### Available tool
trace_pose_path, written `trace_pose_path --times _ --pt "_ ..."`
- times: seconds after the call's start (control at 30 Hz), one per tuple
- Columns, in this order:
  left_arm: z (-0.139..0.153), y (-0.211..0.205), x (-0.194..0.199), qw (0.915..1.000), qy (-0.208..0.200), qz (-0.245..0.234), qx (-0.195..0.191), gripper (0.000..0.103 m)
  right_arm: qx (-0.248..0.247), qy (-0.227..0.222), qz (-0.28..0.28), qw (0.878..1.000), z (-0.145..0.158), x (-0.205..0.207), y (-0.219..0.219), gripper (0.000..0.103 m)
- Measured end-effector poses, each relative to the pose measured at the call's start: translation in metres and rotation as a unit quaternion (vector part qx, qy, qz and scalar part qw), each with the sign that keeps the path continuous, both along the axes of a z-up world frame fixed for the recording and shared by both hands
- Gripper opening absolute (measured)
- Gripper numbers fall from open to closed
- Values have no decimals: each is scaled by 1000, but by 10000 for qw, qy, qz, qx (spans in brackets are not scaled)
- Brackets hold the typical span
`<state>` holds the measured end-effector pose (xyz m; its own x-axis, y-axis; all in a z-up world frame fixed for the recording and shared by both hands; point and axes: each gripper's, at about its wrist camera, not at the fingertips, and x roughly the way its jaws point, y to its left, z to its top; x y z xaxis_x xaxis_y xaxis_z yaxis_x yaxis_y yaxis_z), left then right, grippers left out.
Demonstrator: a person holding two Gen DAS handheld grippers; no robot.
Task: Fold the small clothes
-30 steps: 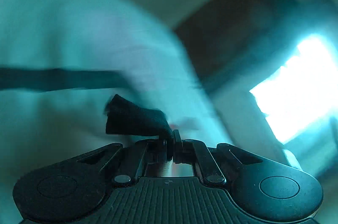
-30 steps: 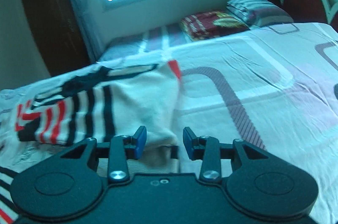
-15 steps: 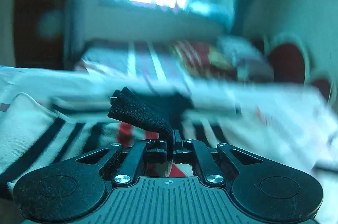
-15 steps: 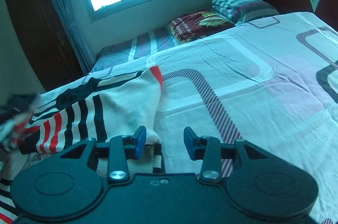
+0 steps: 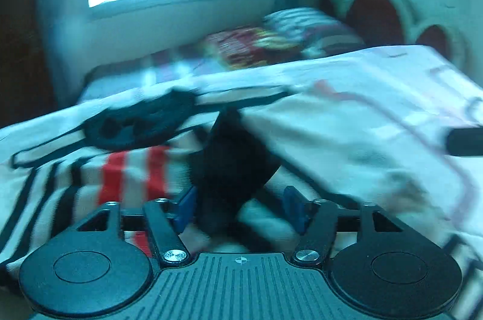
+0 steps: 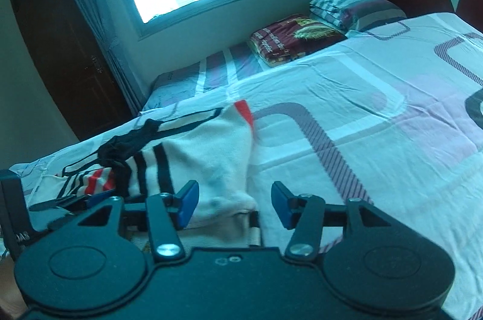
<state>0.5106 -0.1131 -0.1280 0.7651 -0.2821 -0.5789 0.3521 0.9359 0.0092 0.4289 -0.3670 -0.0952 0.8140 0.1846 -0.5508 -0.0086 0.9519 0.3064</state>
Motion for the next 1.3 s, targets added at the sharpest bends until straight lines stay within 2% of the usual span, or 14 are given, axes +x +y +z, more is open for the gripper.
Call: trace_pose_path --times 0.07,0.13,0.23,0.3,0.37,0.43,0.57,0.63,0.67,0.73,0.87,1.1,1.17,1.3 --pt "14 12 -21 9995 -108 -81 -275 63 129 -34 34 9999 5 3 3 52" --pt "22 46 -45 9984 -236 222 -462 63 356 -35 91 9993 7 7 5 52" --pt "28 113 -85 9923 -569 1074 -243 62 922 174 381 9949 -5 21 16 53" --pt "24 158 -105 9814 -657 1802 36 62 1350 389 526 9887 -20 34 28 52" --pt "15 198 -115 9724 -458 2278 194 62 1637 644 594 9826 -36 49 42 49" --pt "5 226 -115 9686 -259 2461 237 62 1737 718 619 9802 -46 60 56 48" --pt "-4 245 -101 9736 -140 2271 207 62 1730 764 557 9804 -56 75 78 41" --pt "-8 242 -91 9779 -152 2070 237 62 1613 776 496 9826 -55 80 83 29" --pt "-11 241 -86 9784 -166 2031 337 62 1577 773 482 9833 -54 82 85 27" --pt "-13 241 -81 9756 -133 2130 510 62 1349 751 503 9867 -52 86 87 6" --pt "-17 244 -75 9776 -40 2040 510 62 896 251 657 9935 -30 79 88 4" --pt "-17 240 -76 9782 -52 1995 576 62 595 -414 600 9956 5 57 70 4" --pt "-17 243 -73 9786 2 2005 470 62 345 -347 548 9973 -2 61 65 4" --pt "-13 243 -71 9794 57 1970 442 61 141 250 565 9980 -30 76 63 4"
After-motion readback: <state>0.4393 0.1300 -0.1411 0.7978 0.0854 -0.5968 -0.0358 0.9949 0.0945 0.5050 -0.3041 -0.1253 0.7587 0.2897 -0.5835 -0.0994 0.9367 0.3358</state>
